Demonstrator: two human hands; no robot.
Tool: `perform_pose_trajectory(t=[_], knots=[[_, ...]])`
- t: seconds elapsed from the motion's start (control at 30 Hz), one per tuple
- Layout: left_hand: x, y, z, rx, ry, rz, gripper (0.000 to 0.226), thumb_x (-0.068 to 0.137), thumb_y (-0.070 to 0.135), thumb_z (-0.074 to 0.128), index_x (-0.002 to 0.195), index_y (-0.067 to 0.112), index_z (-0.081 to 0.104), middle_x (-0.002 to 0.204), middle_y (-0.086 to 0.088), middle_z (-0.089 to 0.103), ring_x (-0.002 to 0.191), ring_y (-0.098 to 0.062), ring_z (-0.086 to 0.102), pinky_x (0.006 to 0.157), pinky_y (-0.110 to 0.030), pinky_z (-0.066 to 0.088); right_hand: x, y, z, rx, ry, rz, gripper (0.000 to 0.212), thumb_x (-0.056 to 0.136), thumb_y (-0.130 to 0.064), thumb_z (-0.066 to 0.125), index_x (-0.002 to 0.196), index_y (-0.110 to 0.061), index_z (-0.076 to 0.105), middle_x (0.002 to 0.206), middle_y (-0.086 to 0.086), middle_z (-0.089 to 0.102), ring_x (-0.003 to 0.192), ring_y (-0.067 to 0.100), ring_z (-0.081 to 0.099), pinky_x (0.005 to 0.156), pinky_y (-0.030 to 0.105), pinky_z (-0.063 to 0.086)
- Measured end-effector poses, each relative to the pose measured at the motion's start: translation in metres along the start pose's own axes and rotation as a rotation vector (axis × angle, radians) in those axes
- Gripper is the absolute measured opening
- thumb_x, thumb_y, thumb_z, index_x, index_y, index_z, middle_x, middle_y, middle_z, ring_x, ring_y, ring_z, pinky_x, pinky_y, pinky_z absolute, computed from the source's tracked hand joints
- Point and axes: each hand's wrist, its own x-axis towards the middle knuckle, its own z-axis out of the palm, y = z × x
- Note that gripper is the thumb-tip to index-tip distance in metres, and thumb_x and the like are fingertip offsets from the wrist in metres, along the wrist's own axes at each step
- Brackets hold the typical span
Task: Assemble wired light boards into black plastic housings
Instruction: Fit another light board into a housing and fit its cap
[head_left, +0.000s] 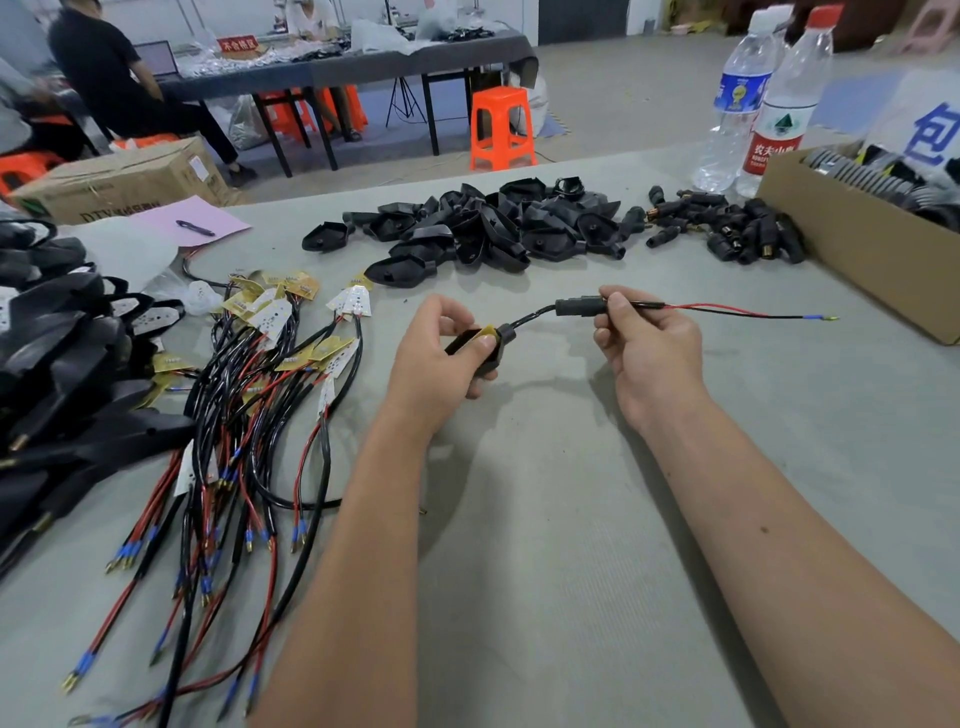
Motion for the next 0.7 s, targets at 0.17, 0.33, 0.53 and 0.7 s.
perform_pose_trajectory(t=[0.17,0.33,0.53,0.7], knots=[[0.0017,-0.0055,-0.0020,0.146,0.111,0.092,0.015,0.090,0.008,0.077,0.088,0.014,0.063,0.109,-0.009,0.065,0.087,-0.029,0.074,0.070,-0.035,0.064,-0.0007,0.0012,0.0010,-0.014,0.042,-0.017,0.011,0.097,0.000,0.067,0.094,-0.005,0.075,0.079,0.003,0.070,0.068,0.012,0.062,0.065,0.019,0.053],[0.0033,-0.0077,-0.0039,0.280,0.223,0.182,0.013,0.086,0.022,0.081,0.078,0.024,0.071,0.089,0.002,0.072,0.076,-0.015,0.065,0.070,-0.023,0.051,0.0005,0.0020,0.0010,-0.022,0.068,-0.034,0.012,0.096,0.001,0.068,0.090,-0.007,0.075,0.073,0.001,0.070,0.066,0.013,0.063,0.064,0.019,0.053],[0.0031,-0.0093,-0.0006,0.532,0.436,0.375,0.014,0.086,0.030,0.081,0.079,0.020,0.074,0.101,0.004,0.062,0.099,-0.018,0.052,0.080,-0.024,0.032,-0.0030,0.0062,0.0029,-0.255,0.040,-0.195,0.020,0.096,-0.002,0.067,0.086,-0.016,0.076,0.063,-0.005,0.070,0.060,0.008,0.065,0.063,0.021,0.055],[0.0004,-0.0084,0.0030,0.378,0.327,0.399,0.021,0.098,0.028,0.067,0.082,0.016,0.061,0.067,0.008,0.056,0.060,-0.017,0.052,0.057,-0.032,0.037,-0.0033,0.0059,0.0036,-0.271,0.078,-0.217,0.012,0.096,-0.011,0.070,0.088,-0.018,0.075,0.063,-0.007,0.070,0.057,0.008,0.064,0.056,0.022,0.053]])
